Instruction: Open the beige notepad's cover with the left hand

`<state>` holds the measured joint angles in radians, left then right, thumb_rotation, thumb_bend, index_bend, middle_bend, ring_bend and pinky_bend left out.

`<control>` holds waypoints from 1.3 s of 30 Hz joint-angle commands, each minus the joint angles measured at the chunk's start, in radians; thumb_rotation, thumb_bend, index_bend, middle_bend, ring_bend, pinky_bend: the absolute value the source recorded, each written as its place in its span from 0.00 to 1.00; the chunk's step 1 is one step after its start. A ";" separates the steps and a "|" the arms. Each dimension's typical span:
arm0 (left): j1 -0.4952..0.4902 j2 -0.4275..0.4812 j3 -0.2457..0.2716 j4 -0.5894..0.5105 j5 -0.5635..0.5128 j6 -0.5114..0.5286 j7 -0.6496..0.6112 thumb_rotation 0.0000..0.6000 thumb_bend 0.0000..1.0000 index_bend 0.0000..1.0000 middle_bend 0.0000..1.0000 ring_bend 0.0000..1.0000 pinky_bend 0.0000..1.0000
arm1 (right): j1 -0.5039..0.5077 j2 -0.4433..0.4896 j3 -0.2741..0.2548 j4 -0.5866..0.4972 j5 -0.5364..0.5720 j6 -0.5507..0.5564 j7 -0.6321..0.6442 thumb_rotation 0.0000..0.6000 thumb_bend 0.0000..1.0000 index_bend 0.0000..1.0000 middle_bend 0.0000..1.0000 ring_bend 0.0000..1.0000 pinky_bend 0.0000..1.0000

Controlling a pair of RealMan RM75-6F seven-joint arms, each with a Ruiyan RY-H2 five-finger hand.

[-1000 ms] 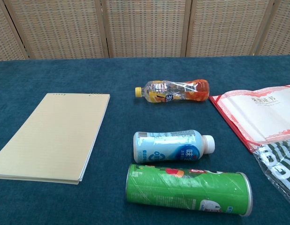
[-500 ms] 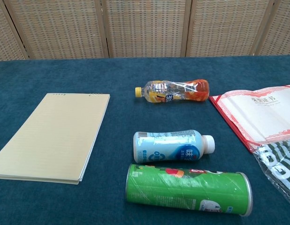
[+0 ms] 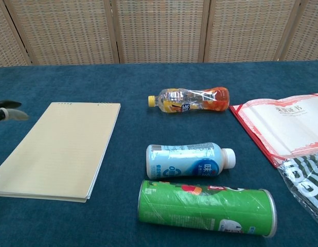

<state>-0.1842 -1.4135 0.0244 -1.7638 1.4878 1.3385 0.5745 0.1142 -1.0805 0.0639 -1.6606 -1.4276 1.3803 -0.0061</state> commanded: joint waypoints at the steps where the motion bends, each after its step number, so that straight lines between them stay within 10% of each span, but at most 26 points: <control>1: -0.008 -0.039 0.008 0.031 -0.011 -0.021 0.025 1.00 0.30 0.00 0.00 0.00 0.00 | -0.001 0.003 0.000 0.001 -0.001 0.001 0.007 1.00 0.21 0.03 0.00 0.00 0.00; 39: -0.051 -0.178 0.000 0.193 -0.103 -0.102 0.037 1.00 0.39 0.00 0.00 0.00 0.00 | -0.004 0.012 0.003 0.003 -0.006 0.004 0.035 1.00 0.21 0.03 0.00 0.00 0.00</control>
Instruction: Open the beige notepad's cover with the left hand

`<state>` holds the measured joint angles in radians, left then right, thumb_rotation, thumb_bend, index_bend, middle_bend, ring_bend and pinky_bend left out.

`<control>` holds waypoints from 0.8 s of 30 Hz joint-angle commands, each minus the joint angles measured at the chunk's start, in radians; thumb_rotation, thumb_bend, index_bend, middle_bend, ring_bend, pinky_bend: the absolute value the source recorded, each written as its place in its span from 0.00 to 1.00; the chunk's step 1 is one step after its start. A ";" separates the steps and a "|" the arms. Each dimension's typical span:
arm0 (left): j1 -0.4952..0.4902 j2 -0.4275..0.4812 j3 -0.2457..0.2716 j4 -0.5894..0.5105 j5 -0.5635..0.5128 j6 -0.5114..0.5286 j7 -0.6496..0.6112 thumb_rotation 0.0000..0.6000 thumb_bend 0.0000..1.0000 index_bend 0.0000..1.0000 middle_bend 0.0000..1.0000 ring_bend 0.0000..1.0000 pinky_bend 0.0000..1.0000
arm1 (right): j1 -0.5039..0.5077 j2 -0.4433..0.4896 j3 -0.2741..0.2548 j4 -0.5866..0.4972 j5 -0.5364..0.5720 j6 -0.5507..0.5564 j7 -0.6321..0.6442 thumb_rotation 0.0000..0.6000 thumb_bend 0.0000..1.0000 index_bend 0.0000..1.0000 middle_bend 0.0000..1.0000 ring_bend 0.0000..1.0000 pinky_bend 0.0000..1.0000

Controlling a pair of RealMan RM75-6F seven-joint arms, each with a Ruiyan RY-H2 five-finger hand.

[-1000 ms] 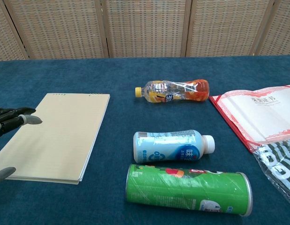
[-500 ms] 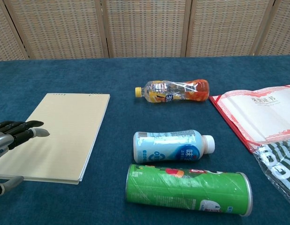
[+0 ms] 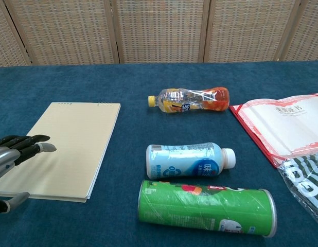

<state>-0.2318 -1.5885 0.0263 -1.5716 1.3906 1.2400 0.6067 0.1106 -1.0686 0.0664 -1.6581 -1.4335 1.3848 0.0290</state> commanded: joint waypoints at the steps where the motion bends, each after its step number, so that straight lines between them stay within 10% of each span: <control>1: -0.005 -0.004 -0.003 0.001 -0.010 -0.006 0.006 1.00 0.39 0.00 0.00 0.00 0.00 | 0.000 0.000 0.000 0.000 0.001 0.000 0.000 1.00 0.21 0.03 0.00 0.00 0.00; 24: -0.024 -0.029 0.001 0.018 -0.053 -0.027 0.022 1.00 0.39 0.00 0.00 0.00 0.00 | -0.003 0.006 0.002 -0.002 0.001 0.002 0.014 1.00 0.21 0.03 0.00 0.00 0.00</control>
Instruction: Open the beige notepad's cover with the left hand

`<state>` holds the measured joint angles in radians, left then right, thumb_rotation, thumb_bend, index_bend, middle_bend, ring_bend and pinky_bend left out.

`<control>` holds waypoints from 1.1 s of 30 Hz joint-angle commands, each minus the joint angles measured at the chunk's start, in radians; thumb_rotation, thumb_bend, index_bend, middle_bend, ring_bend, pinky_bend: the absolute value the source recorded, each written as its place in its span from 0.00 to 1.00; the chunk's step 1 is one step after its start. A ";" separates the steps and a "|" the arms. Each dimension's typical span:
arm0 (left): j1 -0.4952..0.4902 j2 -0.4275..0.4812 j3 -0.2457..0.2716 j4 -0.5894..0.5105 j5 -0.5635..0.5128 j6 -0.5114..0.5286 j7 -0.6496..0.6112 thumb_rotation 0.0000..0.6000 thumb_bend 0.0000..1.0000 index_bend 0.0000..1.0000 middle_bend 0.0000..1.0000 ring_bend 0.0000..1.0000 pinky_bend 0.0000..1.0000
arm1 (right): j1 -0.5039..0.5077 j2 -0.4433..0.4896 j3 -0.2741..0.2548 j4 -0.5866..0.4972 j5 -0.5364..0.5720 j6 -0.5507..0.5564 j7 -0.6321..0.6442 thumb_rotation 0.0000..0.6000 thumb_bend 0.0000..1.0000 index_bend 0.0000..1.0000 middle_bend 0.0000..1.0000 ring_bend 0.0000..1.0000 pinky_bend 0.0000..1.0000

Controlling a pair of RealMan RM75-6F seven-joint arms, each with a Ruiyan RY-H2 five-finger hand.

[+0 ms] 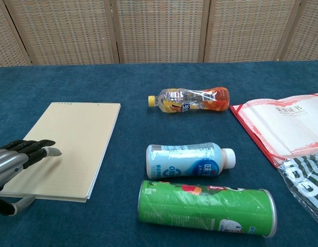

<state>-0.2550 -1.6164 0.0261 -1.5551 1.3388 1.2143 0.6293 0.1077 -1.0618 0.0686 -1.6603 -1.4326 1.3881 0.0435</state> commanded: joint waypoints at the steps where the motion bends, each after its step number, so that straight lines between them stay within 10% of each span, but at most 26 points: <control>1: -0.001 -0.002 0.001 0.004 -0.002 -0.001 -0.001 1.00 0.39 0.00 0.00 0.00 0.00 | 0.001 -0.002 0.000 0.001 0.000 -0.002 -0.001 1.00 0.21 0.03 0.00 0.00 0.00; 33: -0.026 -0.045 -0.024 0.080 -0.022 0.010 -0.007 1.00 0.43 0.02 0.00 0.00 0.00 | 0.000 0.000 -0.001 -0.002 -0.002 -0.001 -0.003 1.00 0.21 0.03 0.00 0.00 0.00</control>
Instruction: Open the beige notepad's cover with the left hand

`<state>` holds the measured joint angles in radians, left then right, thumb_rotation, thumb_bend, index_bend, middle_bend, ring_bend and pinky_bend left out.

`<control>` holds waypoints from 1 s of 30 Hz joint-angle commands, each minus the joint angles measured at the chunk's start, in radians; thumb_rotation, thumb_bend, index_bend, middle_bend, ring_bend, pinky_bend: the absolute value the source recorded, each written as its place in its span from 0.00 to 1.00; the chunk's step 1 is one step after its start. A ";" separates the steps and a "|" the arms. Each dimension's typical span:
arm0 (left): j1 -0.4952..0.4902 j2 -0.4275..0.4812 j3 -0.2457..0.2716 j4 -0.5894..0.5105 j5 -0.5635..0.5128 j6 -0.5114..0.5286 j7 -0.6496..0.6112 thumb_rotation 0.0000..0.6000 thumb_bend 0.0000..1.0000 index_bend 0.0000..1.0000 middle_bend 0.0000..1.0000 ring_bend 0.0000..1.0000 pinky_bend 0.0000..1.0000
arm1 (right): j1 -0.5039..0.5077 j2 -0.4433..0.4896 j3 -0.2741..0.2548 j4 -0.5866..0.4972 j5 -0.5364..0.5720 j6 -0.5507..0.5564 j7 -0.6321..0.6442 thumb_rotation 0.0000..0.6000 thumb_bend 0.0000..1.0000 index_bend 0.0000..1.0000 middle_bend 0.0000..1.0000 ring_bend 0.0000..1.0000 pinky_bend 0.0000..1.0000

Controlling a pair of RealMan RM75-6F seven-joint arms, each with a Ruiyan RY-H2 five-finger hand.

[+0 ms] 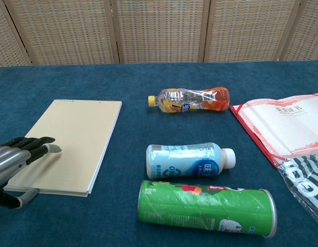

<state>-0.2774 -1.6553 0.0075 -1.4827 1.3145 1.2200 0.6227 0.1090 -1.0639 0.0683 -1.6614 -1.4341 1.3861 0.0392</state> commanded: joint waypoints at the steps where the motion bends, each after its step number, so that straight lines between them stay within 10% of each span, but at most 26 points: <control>1: -0.005 -0.009 -0.007 0.013 0.004 0.006 0.001 1.00 0.44 0.02 0.00 0.00 0.00 | 0.000 0.001 0.000 0.000 0.000 -0.001 0.001 1.00 0.21 0.03 0.00 0.00 0.00; 30: -0.068 -0.065 -0.085 0.129 -0.029 -0.005 0.019 1.00 0.53 0.06 0.00 0.00 0.00 | 0.000 0.002 0.001 0.002 0.003 -0.002 0.006 1.00 0.21 0.03 0.00 0.00 0.00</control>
<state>-0.3448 -1.7195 -0.0767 -1.3545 1.2862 1.2161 0.6419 0.1091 -1.0620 0.0694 -1.6594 -1.4312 1.3840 0.0453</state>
